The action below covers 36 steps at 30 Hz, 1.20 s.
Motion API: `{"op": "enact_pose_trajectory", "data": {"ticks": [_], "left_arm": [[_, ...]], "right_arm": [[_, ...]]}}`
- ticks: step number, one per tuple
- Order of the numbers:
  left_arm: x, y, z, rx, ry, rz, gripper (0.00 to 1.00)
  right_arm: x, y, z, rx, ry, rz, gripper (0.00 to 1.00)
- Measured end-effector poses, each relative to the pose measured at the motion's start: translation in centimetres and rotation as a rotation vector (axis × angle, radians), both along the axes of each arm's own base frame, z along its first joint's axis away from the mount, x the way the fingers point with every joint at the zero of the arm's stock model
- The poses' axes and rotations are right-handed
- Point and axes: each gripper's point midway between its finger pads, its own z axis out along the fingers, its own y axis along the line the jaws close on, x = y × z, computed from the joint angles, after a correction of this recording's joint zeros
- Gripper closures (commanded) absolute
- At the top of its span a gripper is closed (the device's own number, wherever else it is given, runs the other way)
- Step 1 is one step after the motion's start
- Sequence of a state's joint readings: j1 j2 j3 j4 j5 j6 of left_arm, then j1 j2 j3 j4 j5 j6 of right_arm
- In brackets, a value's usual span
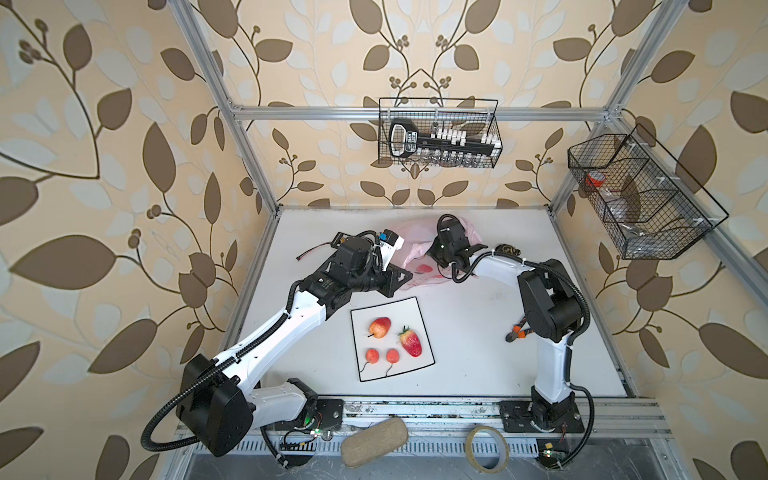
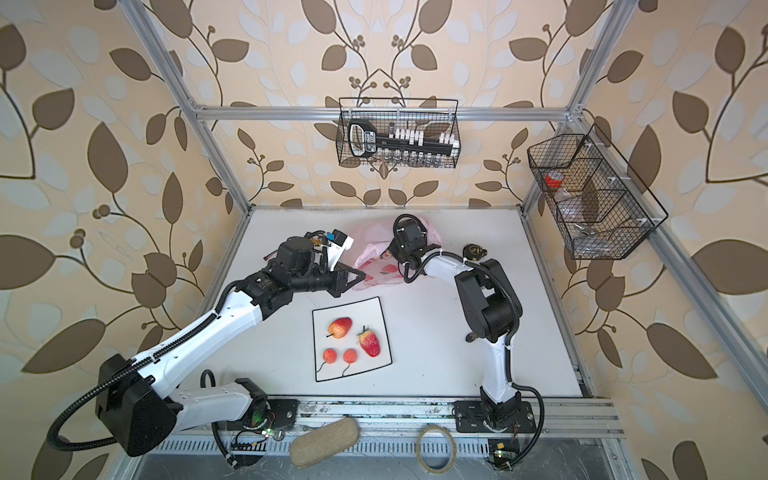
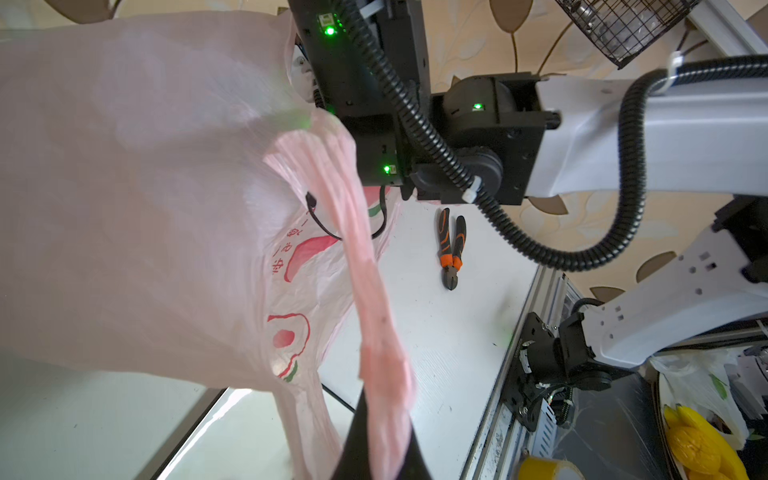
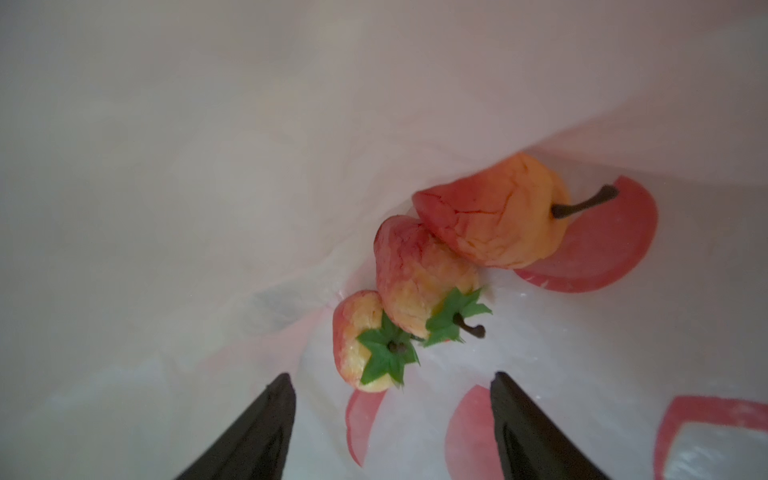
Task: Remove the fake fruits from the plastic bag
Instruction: 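Lower the right gripper into the bag and close on a yellow-red apple, then lift the yellow-red apple out of the bag toward the tray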
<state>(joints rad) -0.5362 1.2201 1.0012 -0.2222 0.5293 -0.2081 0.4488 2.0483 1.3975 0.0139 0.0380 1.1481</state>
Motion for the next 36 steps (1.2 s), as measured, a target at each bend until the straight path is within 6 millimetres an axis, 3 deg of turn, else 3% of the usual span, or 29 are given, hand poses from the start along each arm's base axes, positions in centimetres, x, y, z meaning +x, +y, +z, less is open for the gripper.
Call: {"op": "enact_pose_trajectory", "data": {"ticks": [7, 21, 29, 36], "left_arm": [[-0.7, -0.4, 0.2, -0.02, 0.013, -0.042, 1.0], [-1.9, -1.0, 0.7, -0.055, 0.032, -0.11, 1.0], [-2.3, -1.0, 1.2, -0.066, 0.023, -0.121, 1.0], [-1.2, -0.1, 0.4, -0.018, 0.014, -0.038, 1.0]], "right_arm": [[1.5, -0.6, -2.0, 0.029, 0.047, -0.131, 0.22], [3.7, -3.8, -4.2, 0.007, 0.079, -0.312, 0.23], [4.1, -4.3, -4.5, -0.007, 0.079, -0.334, 0.44], [4.4, -4.3, -4.2, -0.016, 0.058, -0.321, 0.56]]}}
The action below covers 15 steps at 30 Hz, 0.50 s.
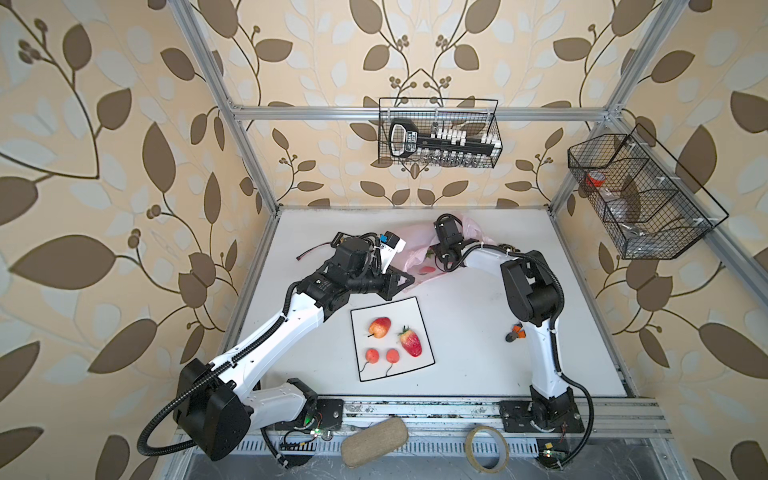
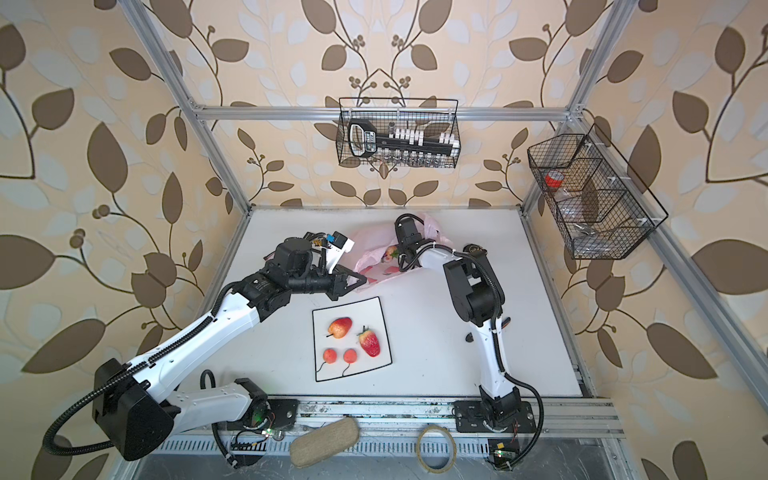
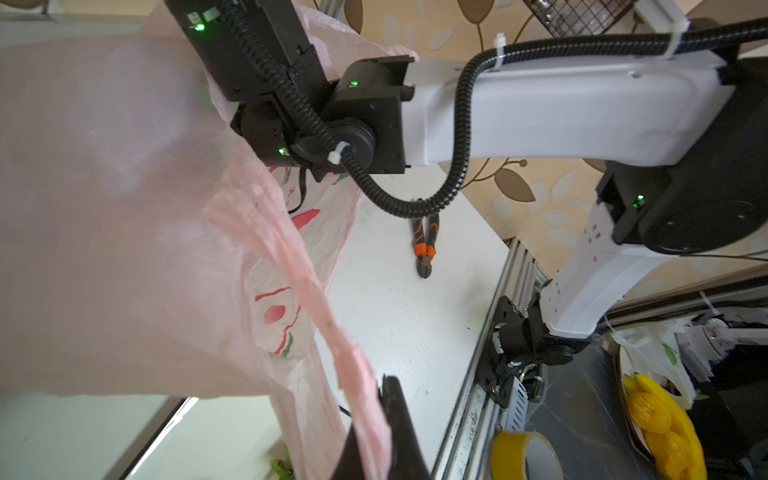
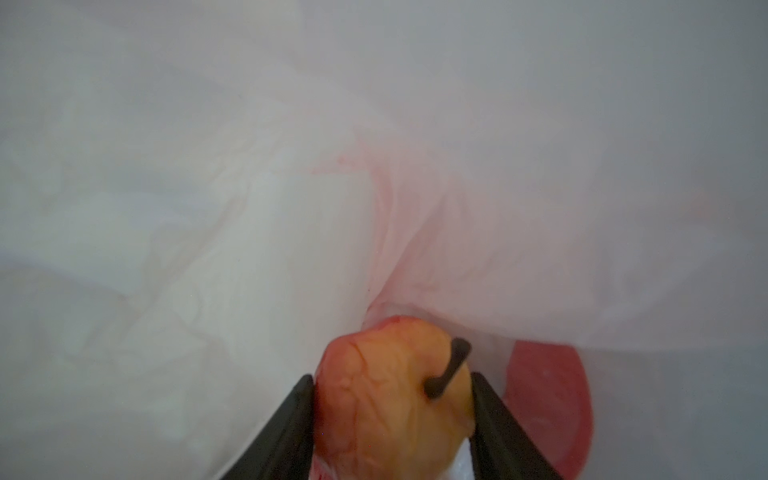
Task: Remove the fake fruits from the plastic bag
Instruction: 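Lift the yellow-red apple out of the bag toward the tray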
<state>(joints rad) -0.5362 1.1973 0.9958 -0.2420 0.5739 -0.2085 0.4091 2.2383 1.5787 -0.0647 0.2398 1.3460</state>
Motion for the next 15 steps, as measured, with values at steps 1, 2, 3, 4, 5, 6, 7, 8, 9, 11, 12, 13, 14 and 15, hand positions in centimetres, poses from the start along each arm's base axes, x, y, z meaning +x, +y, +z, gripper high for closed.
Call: {"op": "enact_pose_trajectory", "data": {"ticks": [1, 2, 3, 4, 5, 6, 7, 8, 9, 11, 12, 13, 14, 15], "left_arm": [[0.2, 0.2, -0.2, 0.011, 0.001, 0.018, 1.0], [0.4, 0.4, -0.5, 0.023, 0.003, 0.035, 1.0], [0.6, 0.6, -0.6, 0.033, 0.004, 0.05, 1.0], [0.7, 0.7, -0.8, 0.041, 0.006, 0.062, 1.0], [1.0, 0.9, -0.9, 0.049, 0.007, 0.078, 1.0], [1.1, 1.1, -1.0, 0.055, 0.007, 0.091, 1.0], [1.3, 1.2, -1.1, 0.06, 0.007, 0.102, 1.0], [1.4, 1.3, -1.2, 0.063, 0.013, 0.111, 1.0], [1.5, 1.4, -1.3, 0.067, 0.018, 0.127, 1.0], [1.8, 1.6, -1.6, 0.077, 0.026, 0.147, 1.0], [2.0, 1.7, -1.8, 0.083, 0.029, 0.16, 1.0], [2.1, 1.9, -1.9, 0.087, 0.033, 0.171, 1.0], [2.3, 2.0, -2.0, 0.092, 0.035, 0.188, 1.0], [2.5, 2.2, -2.1, 0.098, 0.034, 0.204, 1.0]], "right_arm": [[0.0, 0.0, 0.1, -0.005, -0.004, 0.007, 0.58], [0.1, 0.1, 0.1, -0.012, -0.006, 0.014, 0.58], [0.1, 0.1, 0.2, -0.019, -0.009, 0.022, 0.59], [0.0, 0.1, 0.2, -0.026, -0.012, 0.032, 0.6], [-0.1, 0.2, 0.2, -0.032, -0.013, 0.043, 0.6], [-0.3, 0.2, 0.3, -0.039, -0.014, 0.055, 0.61], [-0.5, 0.2, 0.4, -0.043, -0.014, 0.064, 0.61], [-0.8, 0.2, 0.5, -0.05, -0.014, 0.077, 0.61], [-1.2, 0.3, 0.7, -0.055, -0.014, 0.093, 0.62], [-1.7, 0.4, 1.3, -0.059, -0.022, 0.121, 0.63], [-2.0, 0.4, 1.7, -0.062, -0.03, 0.138, 0.64], [-2.3, 0.4, 2.1, -0.068, -0.035, 0.155, 0.64], [-2.7, 0.4, 2.5, -0.072, -0.042, 0.171, 0.64], [-3.0, 0.5, 3.1, -0.074, -0.053, 0.189, 0.64]]}}
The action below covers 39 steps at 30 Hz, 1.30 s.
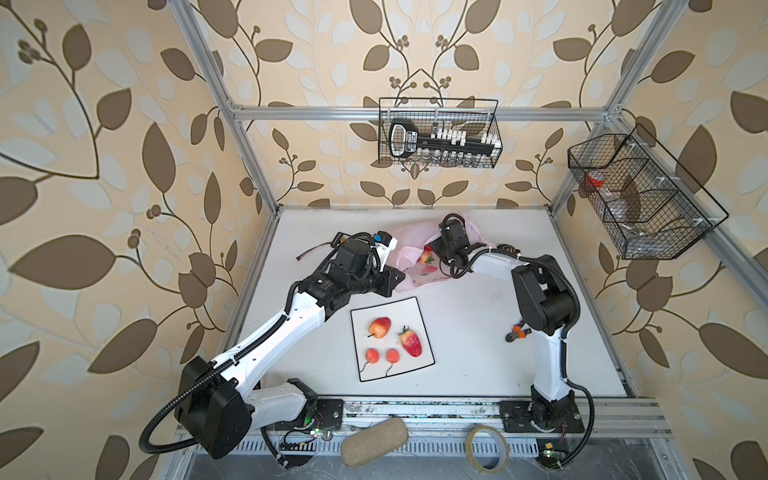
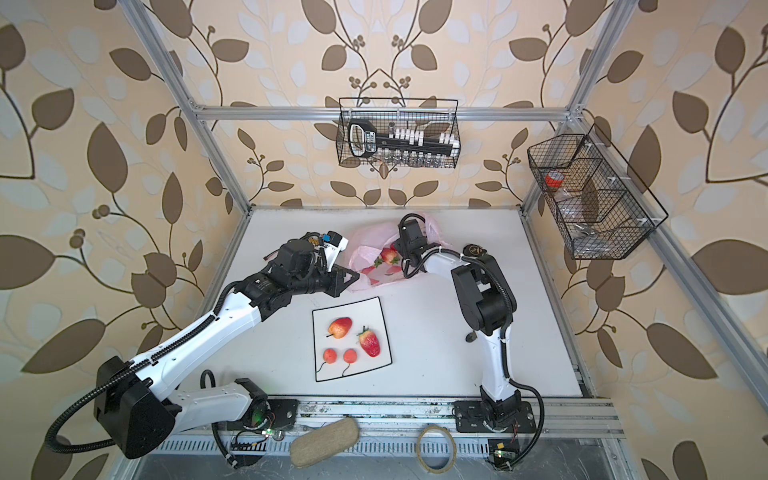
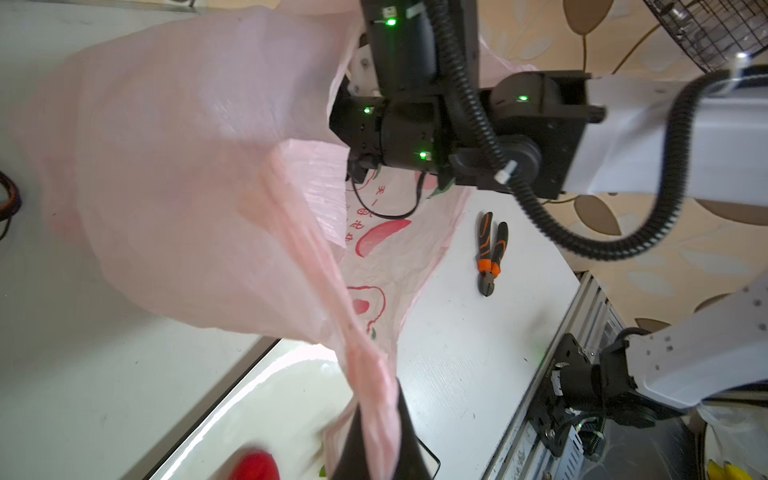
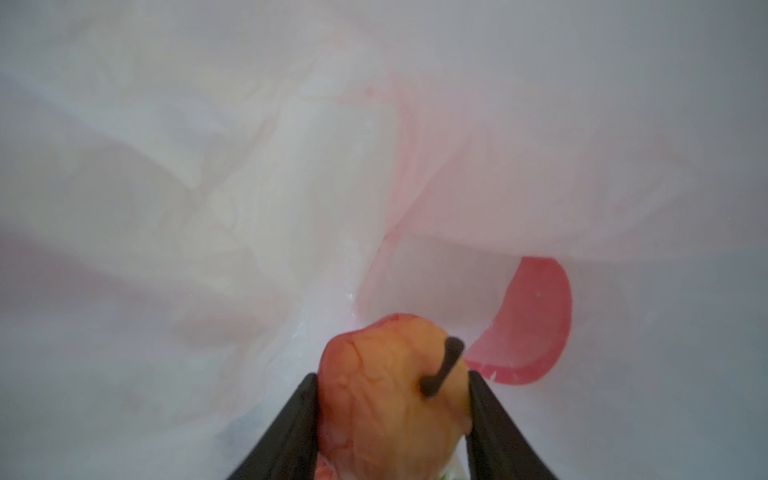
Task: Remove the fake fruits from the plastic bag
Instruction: 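Lift the yellow-red apple out of the bag toward the tray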
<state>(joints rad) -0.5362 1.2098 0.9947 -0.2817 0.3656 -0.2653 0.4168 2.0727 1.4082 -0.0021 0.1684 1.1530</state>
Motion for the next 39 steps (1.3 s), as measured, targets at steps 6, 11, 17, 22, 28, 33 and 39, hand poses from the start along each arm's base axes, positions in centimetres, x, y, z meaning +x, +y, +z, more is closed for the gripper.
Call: {"op": "enact_pose_trajectory", "data": {"ticks": [6, 11, 17, 22, 28, 33, 39], "left_arm": [[1.0, 0.6, -1.1, 0.037, 0.01, 0.057, 1.0], [1.7, 0.9, -2.1, 0.065, 0.031, 0.095, 1.0], [2.1, 1.0, -2.4, 0.074, 0.04, 0.113, 1.0], [2.8, 0.6, -2.7, 0.078, 0.05, 0.116, 1.0], [3.8, 0.6, -2.6, 0.087, 0.047, 0.146, 1.0], [4.5, 1.0, -2.3, 0.1, 0.03, 0.184, 1.0], [4.8, 1.4, -2.4, 0.112, 0.024, 0.209, 1.0]], "right_arm": [[-2.0, 0.3, 2.9, -0.018, -0.049, 0.112, 0.65], [-3.9, 0.7, 4.0, -0.028, -0.065, 0.208, 0.66], [-5.5, 2.2, 4.4, -0.004, -0.082, 0.339, 0.67], [-6.7, 3.2, 4.9, 0.034, -0.098, 0.41, 0.66], [-8.3, 4.3, 6.9, 0.021, -0.129, 0.478, 0.66], [-10.3, 3.7, 10.4, -0.022, -0.193, 0.526, 0.66], [-13.0, 2.7, 11.4, -0.077, -0.21, 0.588, 0.66]]}}
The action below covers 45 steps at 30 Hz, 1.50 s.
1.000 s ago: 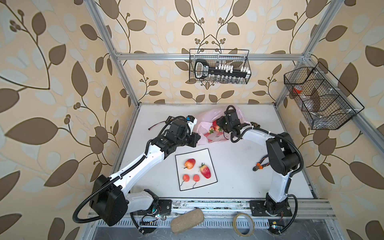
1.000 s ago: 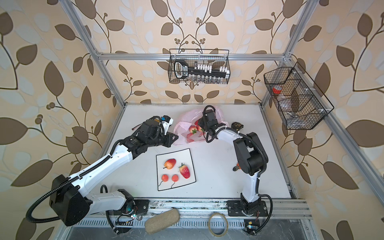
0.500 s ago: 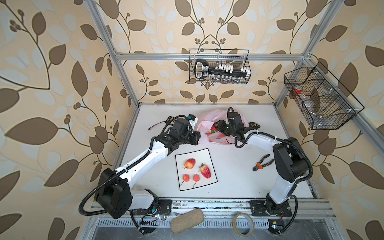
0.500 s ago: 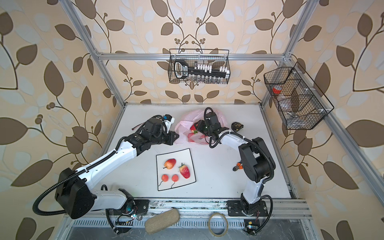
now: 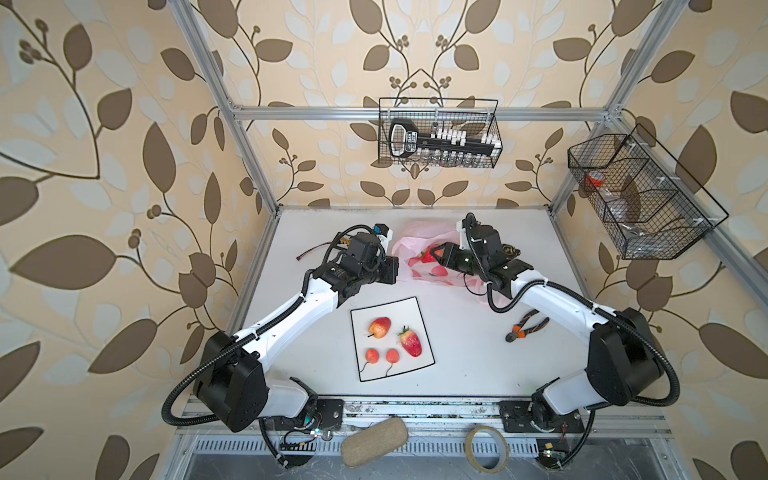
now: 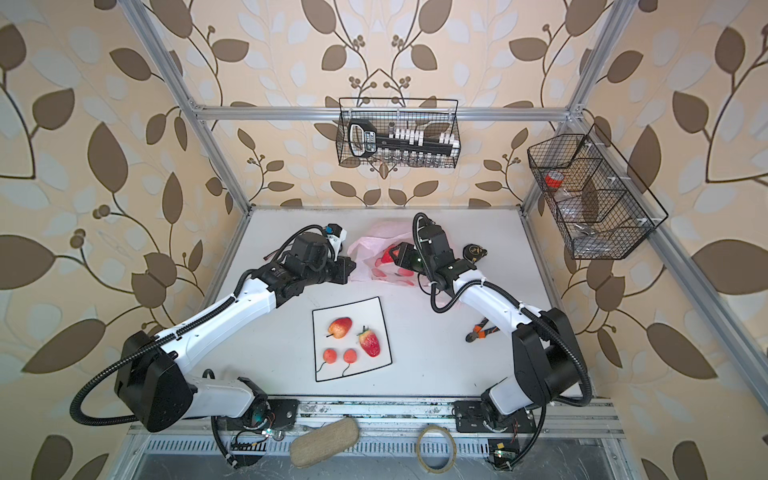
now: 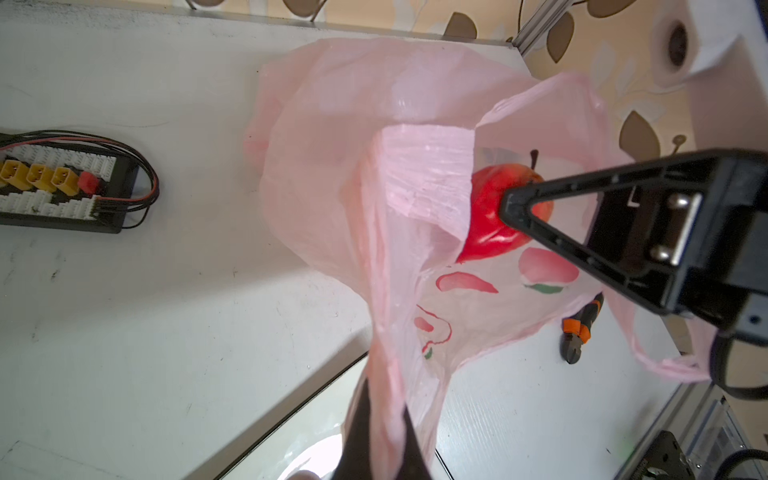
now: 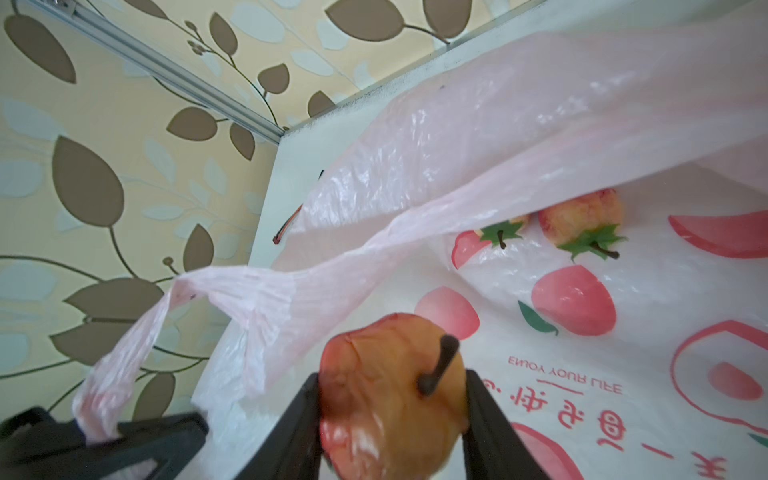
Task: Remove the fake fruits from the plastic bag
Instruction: 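Lift the yellow-red apple out of the bag toward the tray, then open the right gripper to release the apple onto the tray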
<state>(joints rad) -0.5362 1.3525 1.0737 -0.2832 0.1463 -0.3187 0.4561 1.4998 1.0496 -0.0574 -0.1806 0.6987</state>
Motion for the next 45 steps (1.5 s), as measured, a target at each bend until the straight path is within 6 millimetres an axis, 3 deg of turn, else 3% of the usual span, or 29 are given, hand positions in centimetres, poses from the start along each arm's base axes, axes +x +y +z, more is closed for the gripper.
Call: {"op": "enact_pose_trajectory", "data": {"ticks": [5, 9, 12, 15, 19, 23, 31, 35, 43, 45], "left_arm": [[0.5, -0.1, -0.4, 0.01, 0.008, 0.009, 1.0], [0.8, -0.2, -1.0, 0.02, 0.023, 0.012, 1.0], [0.9, -0.3, -1.2, 0.022, 0.029, 0.014, 1.0], [0.9, -0.3, -1.2, 0.021, 0.031, 0.015, 1.0], [0.9, -0.3, -1.2, 0.016, 0.034, 0.02, 1.0], [1.0, -0.2, -1.2, 0.012, 0.039, 0.028, 1.0], [1.3, 1.0, -1.5, 0.034, 0.046, 0.07, 1.0], [1.1, 0.7, -1.5, 0.034, 0.048, 0.061, 1.0], [1.0, 0.7, -1.3, 0.031, 0.044, 0.06, 1.0], [1.1, 0.7, -1.3, 0.031, 0.043, 0.061, 1.0]], "right_arm": [[-2.7, -0.3, 0.0, -0.031, -0.026, 0.092, 0.66], [-4.7, 0.2, 1.4, -0.056, -0.096, 0.183, 0.66], [-7.2, 2.4, 2.8, -0.095, -0.177, 0.306, 0.66], [-10.3, 5.3, 2.9, -0.139, -0.229, 0.452, 0.66], [-14.0, 8.8, 1.3, -0.21, -0.244, 0.617, 0.65], [-16.0, 11.7, -1.4, -0.28, -0.221, 0.721, 0.65], [-17.3, 14.6, -6.5, -0.379, -0.141, 0.798, 0.65], [-17.5, 14.6, -9.2, -0.425, -0.082, 0.807, 0.65], [-16.8, 14.0, -11.6, -0.484, -0.04, 0.776, 0.63], [-16.7, 13.8, -12.6, -0.502, -0.019, 0.767, 0.58]]}}
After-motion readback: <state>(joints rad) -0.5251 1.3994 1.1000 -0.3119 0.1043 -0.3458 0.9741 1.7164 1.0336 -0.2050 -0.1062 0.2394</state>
